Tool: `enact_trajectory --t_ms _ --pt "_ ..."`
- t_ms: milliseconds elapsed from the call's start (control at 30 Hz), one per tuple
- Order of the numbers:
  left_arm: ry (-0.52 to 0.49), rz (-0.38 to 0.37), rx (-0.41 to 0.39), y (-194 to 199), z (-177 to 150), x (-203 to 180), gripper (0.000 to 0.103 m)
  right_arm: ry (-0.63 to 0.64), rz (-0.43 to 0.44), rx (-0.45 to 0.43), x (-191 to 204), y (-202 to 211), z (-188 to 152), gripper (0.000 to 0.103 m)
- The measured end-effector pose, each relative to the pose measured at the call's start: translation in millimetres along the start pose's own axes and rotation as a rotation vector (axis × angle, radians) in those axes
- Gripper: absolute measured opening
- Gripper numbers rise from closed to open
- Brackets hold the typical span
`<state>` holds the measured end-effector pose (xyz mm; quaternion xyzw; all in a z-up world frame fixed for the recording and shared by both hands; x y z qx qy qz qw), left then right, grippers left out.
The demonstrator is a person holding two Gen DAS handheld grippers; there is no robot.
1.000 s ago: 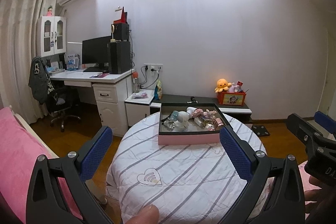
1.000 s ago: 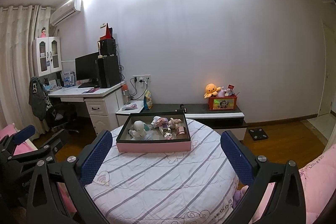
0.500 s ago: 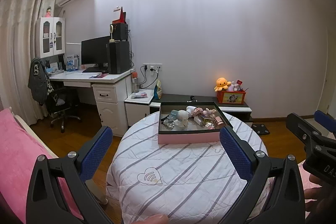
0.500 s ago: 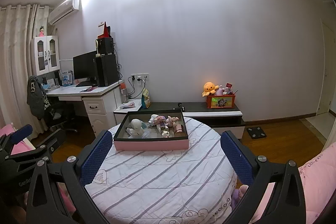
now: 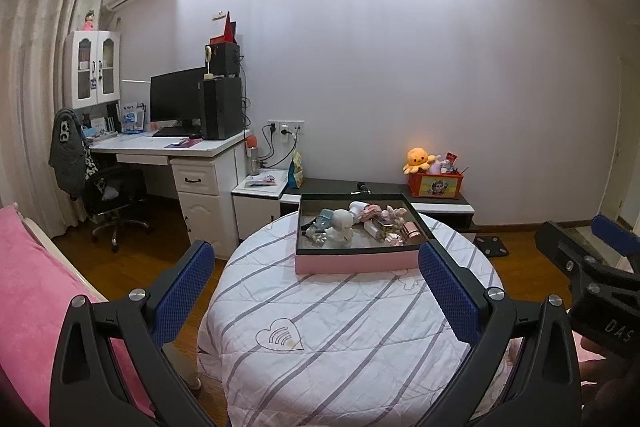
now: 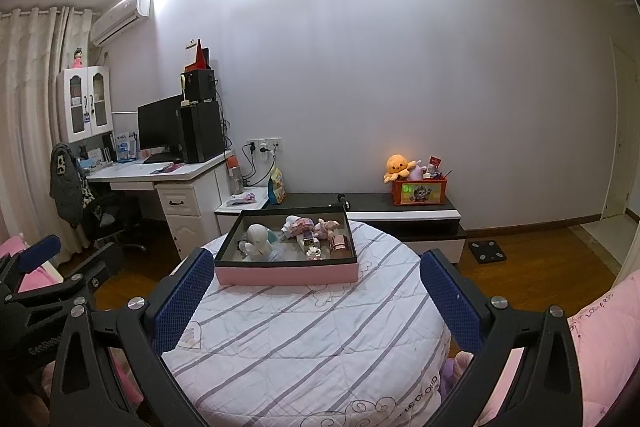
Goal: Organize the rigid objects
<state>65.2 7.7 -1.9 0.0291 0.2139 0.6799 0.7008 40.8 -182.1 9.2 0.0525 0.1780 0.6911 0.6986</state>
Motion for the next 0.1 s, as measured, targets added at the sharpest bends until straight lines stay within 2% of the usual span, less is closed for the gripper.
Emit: enact_trajectory --t_ms 100 --pt "-0.001 -0.003 -0.003 0.6 0.7 0.5 0.103 0.0 0.001 0.003 1.0 -0.4 -1.2 0.103"
Point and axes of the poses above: each gripper's, at about its wrist camera, not at the fingertips, and y roughly against the way its jaws point, x to its left, z to its top, the point moved 5 cm from there along -y, roughly the way its jaws point, and after that the axes turned 15 degrees about y, right-handed, at the moved point
